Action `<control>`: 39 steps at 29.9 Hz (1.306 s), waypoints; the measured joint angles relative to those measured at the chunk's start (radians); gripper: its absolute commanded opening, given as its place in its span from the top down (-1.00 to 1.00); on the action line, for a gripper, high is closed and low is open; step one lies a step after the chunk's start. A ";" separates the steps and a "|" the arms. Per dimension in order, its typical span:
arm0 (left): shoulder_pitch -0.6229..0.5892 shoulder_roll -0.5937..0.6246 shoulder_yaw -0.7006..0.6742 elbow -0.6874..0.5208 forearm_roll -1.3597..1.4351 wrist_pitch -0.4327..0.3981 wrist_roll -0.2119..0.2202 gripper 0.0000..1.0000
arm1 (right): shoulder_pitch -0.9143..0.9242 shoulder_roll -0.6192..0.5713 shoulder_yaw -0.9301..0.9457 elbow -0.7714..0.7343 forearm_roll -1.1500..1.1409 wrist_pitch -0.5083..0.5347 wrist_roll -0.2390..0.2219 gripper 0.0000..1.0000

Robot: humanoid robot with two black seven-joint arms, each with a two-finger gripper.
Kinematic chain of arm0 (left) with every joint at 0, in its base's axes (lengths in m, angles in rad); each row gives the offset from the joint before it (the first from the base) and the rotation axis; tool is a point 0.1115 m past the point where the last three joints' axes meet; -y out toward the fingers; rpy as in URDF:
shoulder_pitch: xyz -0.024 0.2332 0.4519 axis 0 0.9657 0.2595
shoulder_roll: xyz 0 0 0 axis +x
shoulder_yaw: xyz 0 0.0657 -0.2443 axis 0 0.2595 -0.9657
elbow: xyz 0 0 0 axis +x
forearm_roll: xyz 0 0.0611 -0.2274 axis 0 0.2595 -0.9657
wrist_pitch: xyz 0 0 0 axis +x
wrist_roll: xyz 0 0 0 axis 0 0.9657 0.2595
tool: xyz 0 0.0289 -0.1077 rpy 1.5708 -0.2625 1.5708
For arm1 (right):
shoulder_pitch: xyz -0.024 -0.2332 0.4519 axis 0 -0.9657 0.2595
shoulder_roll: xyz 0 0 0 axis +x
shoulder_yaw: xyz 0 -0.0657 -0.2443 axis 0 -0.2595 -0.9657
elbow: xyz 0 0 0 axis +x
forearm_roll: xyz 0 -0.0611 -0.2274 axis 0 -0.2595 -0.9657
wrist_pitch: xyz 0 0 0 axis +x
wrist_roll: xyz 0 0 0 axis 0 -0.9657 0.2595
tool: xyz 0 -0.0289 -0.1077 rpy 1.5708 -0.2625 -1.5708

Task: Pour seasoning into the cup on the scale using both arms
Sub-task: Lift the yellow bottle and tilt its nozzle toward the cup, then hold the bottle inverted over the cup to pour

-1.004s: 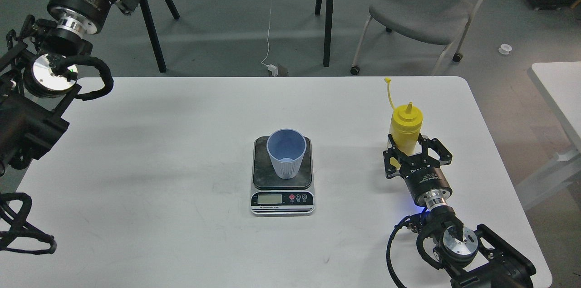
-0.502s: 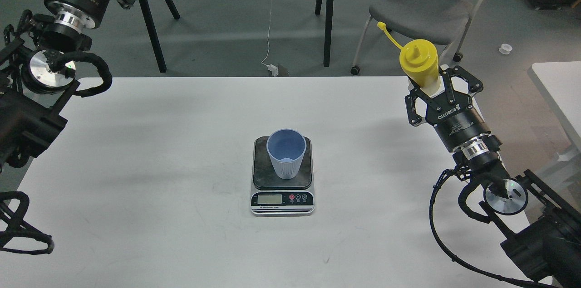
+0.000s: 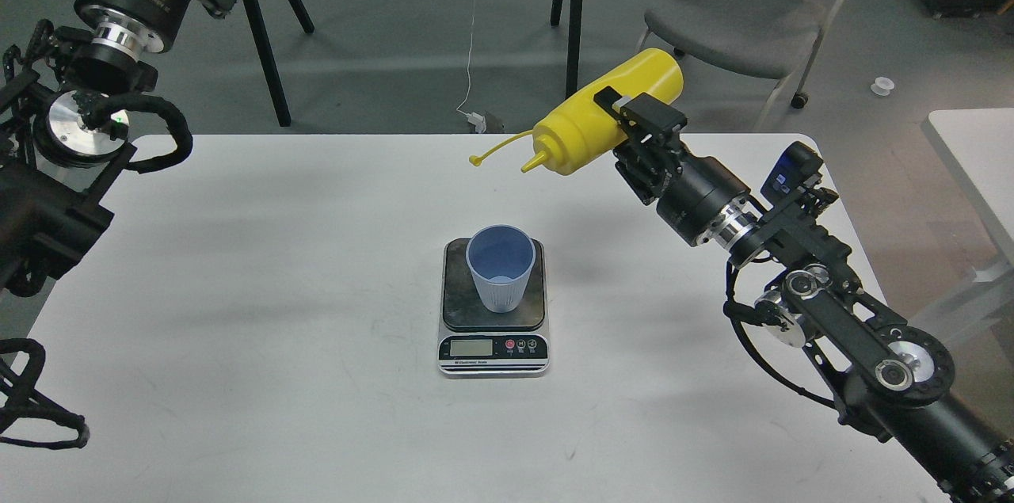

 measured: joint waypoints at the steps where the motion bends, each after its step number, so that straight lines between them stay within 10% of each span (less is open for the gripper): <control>1: 0.001 0.000 0.000 -0.001 0.000 -0.001 0.000 -0.99 | 0.014 0.007 -0.026 -0.003 -0.037 -0.009 0.000 0.23; 39: 0.005 0.005 -0.003 -0.003 0.000 0.000 -0.001 -0.99 | 0.349 -0.158 -0.375 -0.054 -0.605 -0.059 0.050 0.23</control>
